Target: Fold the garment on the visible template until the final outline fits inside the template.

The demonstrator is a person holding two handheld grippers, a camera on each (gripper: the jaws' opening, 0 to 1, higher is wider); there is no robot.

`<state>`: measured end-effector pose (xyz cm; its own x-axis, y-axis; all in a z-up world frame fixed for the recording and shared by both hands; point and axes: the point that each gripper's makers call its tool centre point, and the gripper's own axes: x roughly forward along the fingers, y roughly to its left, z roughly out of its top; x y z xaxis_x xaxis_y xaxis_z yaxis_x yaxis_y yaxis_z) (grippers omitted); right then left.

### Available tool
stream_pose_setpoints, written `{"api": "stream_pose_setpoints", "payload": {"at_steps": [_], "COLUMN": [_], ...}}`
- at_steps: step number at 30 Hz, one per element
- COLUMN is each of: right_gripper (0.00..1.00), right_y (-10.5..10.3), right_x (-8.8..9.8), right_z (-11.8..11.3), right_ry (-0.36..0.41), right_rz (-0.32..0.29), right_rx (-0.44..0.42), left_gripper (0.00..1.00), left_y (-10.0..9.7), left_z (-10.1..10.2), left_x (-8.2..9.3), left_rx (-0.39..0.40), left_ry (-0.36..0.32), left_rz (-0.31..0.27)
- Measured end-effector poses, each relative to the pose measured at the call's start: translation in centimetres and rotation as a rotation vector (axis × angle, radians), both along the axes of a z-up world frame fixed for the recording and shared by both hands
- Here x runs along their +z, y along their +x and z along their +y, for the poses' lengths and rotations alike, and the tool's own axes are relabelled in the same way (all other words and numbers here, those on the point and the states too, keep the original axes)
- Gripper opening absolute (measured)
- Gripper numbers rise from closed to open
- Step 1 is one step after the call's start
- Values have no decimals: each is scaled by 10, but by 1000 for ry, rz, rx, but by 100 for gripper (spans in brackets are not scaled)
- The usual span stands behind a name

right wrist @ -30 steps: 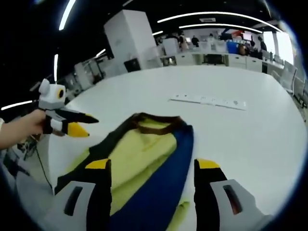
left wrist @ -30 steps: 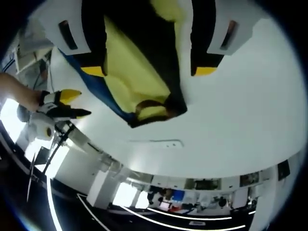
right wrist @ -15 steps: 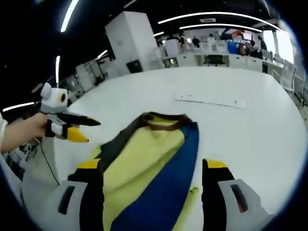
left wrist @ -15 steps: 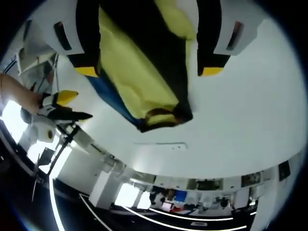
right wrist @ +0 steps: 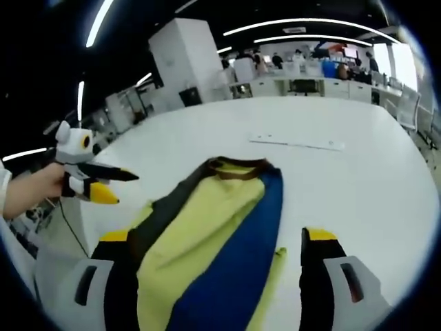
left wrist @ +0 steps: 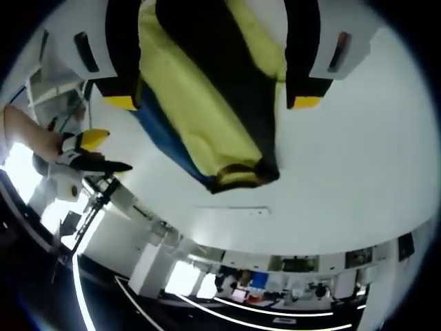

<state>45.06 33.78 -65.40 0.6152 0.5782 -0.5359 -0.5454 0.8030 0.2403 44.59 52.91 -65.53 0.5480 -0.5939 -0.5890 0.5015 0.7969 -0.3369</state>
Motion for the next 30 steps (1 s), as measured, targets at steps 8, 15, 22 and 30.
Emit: {"api": "stream_pose_setpoints", "payload": {"at_steps": [8,15,22,30], "right_gripper": [100,100,100,100], "right_y": [-22,-41,-62,-81], "right_x": [0,-2,-7,-6], "right_z": [-10,-14,-17,-22], "right_ry": [7,9,7,6], "right_rz": [14,27,39,51], "right_rx": [-30,-40,-48,-61], "left_gripper": [91,96,99,99], "left_y": [-21,-40,-58,-76], "left_z": [4,6,8,10], "left_x": [6,9,12,14], "left_rx": [9,7,-3,-8], "left_ry": [-8,-8,-2,1], "left_rz": [-7,-9,-22,-18]}}
